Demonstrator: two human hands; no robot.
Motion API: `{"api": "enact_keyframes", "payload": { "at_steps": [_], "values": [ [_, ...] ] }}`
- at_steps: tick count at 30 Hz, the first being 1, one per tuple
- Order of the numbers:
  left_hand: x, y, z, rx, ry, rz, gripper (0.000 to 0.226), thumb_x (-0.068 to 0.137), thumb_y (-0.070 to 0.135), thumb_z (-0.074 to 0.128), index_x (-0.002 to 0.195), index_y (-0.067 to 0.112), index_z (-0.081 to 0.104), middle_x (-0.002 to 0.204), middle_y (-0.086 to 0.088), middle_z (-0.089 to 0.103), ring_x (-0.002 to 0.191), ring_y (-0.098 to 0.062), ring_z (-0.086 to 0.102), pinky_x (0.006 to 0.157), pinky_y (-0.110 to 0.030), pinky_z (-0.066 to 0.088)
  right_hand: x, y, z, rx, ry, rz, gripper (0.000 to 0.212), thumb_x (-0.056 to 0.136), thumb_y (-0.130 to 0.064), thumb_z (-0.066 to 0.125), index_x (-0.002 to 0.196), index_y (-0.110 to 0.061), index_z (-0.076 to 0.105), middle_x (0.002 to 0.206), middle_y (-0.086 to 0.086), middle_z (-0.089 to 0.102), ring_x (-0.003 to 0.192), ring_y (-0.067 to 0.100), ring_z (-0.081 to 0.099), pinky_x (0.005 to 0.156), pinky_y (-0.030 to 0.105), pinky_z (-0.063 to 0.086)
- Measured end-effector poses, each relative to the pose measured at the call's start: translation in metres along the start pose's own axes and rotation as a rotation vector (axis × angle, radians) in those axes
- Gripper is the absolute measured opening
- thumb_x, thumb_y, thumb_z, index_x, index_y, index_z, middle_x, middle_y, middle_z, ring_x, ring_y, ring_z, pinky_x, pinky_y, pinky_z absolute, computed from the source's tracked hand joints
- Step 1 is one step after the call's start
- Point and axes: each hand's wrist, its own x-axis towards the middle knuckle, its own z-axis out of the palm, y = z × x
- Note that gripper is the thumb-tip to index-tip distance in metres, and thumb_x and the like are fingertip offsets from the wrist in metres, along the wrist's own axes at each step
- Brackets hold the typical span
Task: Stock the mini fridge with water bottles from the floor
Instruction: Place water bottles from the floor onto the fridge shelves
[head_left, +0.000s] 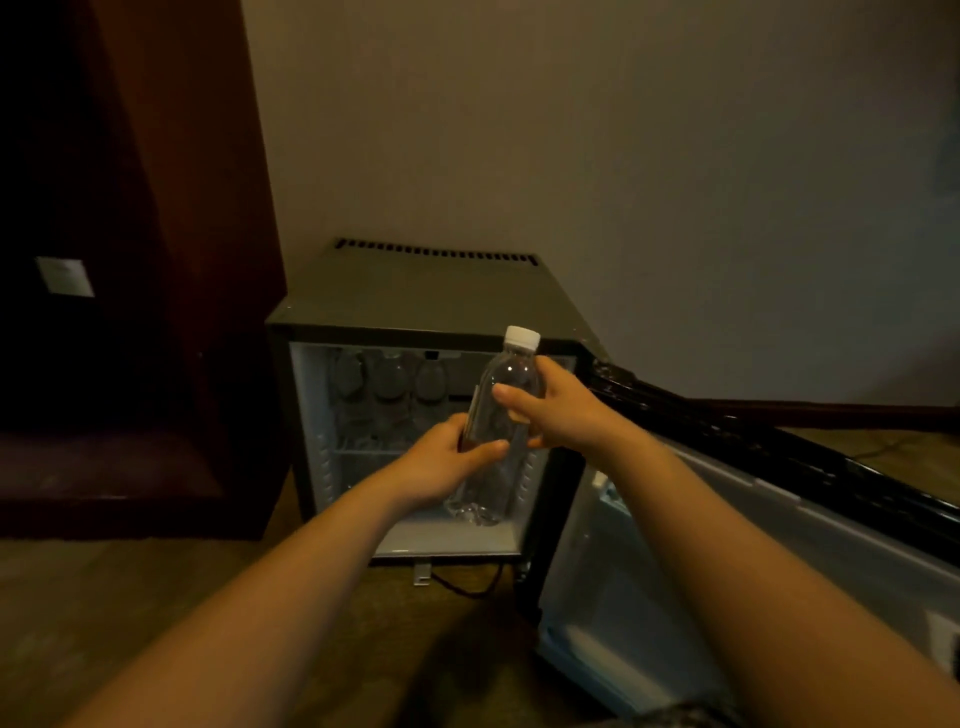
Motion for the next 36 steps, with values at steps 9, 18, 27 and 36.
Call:
{"api": "enact_keyframes", "payload": {
  "at_steps": [9,18,27,36],
  "values": [
    [0.054,-0.051,-0.007,0.181,0.056,-0.098,0.039,0.091,0.021,0.055,0.129,0.012,0.049,0.124,-0.01,0.059,0.114,-0.023,0.056,0.091,-0.029,0.044,0.063,0.05,0.024,-0.15,0.202,0.099,0.052,0.081,-0.026,0.069,0.126,-0.015,0.045,0.123,0.006,0.059,0.115,0.025,0.056,0.092,0.037,0.049],
    [0.094,-0.091,-0.011,0.1,0.07,-0.217,0.033,0.091,0.01,0.054,0.123,0.004,0.052,0.122,-0.014,0.06,0.109,-0.019,0.057,0.089,-0.025,0.043,0.114,0.082,0.039,-0.18,0.202,0.274,0.048,0.078,-0.033,0.072,0.118,-0.015,0.053,0.121,0.01,0.06,0.115,0.03,0.055,0.099,0.042,0.045],
    [0.136,-0.107,-0.023,-0.002,0.139,-0.209,0.037,0.089,-0.001,0.051,0.126,0.0,0.05,0.123,-0.02,0.058,0.118,-0.029,0.054,0.086,-0.024,0.041,0.163,0.087,0.047,-0.298,0.254,0.338,0.038,0.087,-0.034,0.06,0.116,-0.01,0.062,0.123,0.017,0.06,0.116,0.034,0.055,0.092,0.034,0.045],
    [0.166,-0.123,-0.026,0.007,0.09,-0.236,0.034,0.091,0.004,0.049,0.124,-0.002,0.054,0.126,-0.022,0.057,0.121,-0.03,0.052,0.096,-0.029,0.041,0.205,0.099,0.068,-0.499,0.163,0.261,0.052,0.091,-0.046,0.047,0.133,-0.015,0.05,0.142,0.014,0.045,0.13,0.03,0.044,0.104,0.034,0.034]
  ]
}}
